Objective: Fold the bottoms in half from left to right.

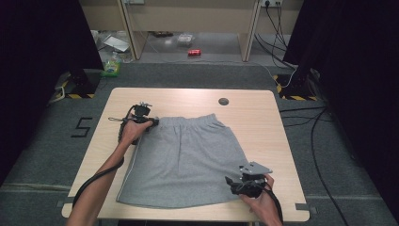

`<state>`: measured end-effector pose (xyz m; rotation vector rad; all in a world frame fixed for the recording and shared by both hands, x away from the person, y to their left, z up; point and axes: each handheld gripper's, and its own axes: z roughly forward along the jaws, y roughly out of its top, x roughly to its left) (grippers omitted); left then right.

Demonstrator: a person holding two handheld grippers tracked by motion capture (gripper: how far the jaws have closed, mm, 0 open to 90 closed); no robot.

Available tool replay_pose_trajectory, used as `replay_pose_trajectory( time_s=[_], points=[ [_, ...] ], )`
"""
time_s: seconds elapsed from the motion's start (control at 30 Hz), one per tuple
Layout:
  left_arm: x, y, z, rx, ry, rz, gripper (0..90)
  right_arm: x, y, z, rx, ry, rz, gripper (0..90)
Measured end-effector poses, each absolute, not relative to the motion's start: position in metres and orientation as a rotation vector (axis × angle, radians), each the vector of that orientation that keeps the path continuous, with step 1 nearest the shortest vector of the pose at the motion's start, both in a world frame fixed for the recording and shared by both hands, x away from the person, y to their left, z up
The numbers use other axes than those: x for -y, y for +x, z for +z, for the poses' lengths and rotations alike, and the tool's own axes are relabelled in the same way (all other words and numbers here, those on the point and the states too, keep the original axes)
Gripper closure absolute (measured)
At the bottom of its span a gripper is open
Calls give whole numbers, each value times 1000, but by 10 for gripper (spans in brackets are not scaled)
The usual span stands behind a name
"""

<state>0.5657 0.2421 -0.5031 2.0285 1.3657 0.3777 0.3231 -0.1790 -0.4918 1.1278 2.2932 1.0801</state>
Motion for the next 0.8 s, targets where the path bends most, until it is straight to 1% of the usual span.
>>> replay_pose_trajectory(
  time_s=[0.2, 0.47, 0.8],
  points=[
    [-243, 567, -503, -1364, 2030, 364, 725, 132, 320, -490, -2367, 1055, 1178, 293],
    [-243, 567, -503, -1358, 2035, 371, 725, 55, 315, -482, -2430, 901, 1317, 310],
    [-244, 566, -503, -1345, 2038, 371, 724, -23, 307, -491, -2587, 761, 1362, 325]
  ],
)
